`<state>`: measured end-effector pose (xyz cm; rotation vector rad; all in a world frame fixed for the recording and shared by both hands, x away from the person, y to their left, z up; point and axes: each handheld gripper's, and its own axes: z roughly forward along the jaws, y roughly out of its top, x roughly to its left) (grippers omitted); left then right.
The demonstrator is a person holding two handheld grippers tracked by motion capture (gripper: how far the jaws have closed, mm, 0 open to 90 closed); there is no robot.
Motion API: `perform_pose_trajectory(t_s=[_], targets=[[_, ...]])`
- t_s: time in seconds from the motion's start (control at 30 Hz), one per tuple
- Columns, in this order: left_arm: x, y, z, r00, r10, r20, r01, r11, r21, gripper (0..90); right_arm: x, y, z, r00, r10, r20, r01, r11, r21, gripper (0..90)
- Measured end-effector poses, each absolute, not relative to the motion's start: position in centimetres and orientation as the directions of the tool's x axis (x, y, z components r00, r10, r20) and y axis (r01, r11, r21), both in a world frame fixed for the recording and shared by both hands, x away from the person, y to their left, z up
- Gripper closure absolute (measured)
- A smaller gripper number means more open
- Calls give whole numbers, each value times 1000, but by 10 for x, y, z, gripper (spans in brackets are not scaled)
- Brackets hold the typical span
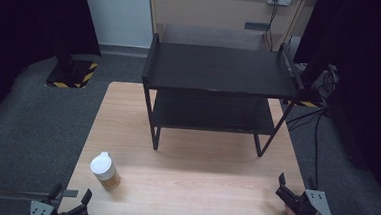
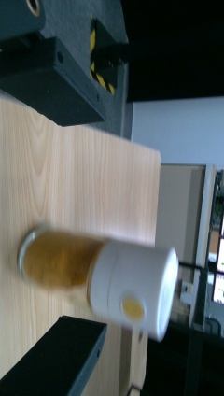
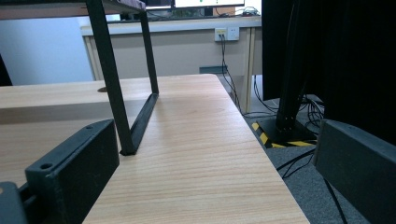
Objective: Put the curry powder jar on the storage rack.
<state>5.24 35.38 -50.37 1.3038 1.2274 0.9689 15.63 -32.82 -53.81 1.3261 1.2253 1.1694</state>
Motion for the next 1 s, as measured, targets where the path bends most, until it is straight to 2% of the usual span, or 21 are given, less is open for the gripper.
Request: perform_pose_trajectory(t_s=[0.43,0.57,0.73,1.0], targets=[[85,324,-496,204,973,-105,131,80,988,6,156,-326,-539,51,998,34,82,-38,996,6],[96,310,-495,181,981,-67,128,44,991,9,156,-326,-539,51,998,35,81,-39,996,6],[108,291,-495,99,994,-52,114,41,993,36,156,-326,-539,47,998,31,85,-35,996,6],[120,280,-489,43,999,-32,168,24,986,102,156,-327,-539,45,999,29,86,-32,996,6]])
